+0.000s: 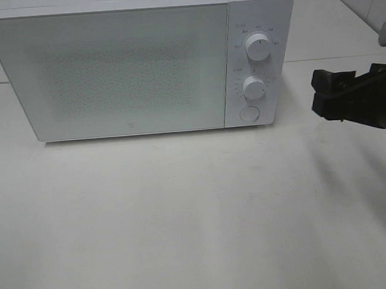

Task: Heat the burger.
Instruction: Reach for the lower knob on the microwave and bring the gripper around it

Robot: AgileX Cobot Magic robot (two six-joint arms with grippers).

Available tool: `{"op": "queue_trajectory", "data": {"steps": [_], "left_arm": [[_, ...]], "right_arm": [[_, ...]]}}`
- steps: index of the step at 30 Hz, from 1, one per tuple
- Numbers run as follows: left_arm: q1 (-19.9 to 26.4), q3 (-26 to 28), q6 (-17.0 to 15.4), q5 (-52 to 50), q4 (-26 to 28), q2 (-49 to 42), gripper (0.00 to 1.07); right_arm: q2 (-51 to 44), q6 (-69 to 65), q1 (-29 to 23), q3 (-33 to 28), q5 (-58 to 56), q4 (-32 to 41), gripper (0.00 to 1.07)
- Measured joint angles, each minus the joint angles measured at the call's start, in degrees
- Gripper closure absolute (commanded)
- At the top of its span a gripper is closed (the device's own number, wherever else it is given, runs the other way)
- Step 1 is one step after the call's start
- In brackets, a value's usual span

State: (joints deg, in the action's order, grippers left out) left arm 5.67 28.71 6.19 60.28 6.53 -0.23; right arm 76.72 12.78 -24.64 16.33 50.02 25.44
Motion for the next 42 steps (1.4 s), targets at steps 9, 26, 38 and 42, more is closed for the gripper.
{"op": "queue_trajectory", "data": {"steps": [9, 26, 38, 42], "left_arm": [[0.0, 0.0, 0.0, 0.0, 0.0, 0.0, 0.09], [0.0, 0.0, 0.0, 0.0, 0.0, 0.0, 0.09], [0.0, 0.0, 0.0, 0.0, 0.0, 0.0, 0.09], [0.0, 0.0, 0.0, 0.0, 0.0, 0.0, 0.09]], "right_arm": [[7.3, 4.2, -10.5, 0.1, 11.6, 13.9, 0.31], [19.3, 7.2, -16.7, 8.3, 17.8, 23.0, 0.31], [28.5, 5.2, -16.7, 15.9, 17.9, 20.9, 0.31], [30.2, 5.2, -16.7, 17.6, 17.9, 20.7, 0.31]]}}
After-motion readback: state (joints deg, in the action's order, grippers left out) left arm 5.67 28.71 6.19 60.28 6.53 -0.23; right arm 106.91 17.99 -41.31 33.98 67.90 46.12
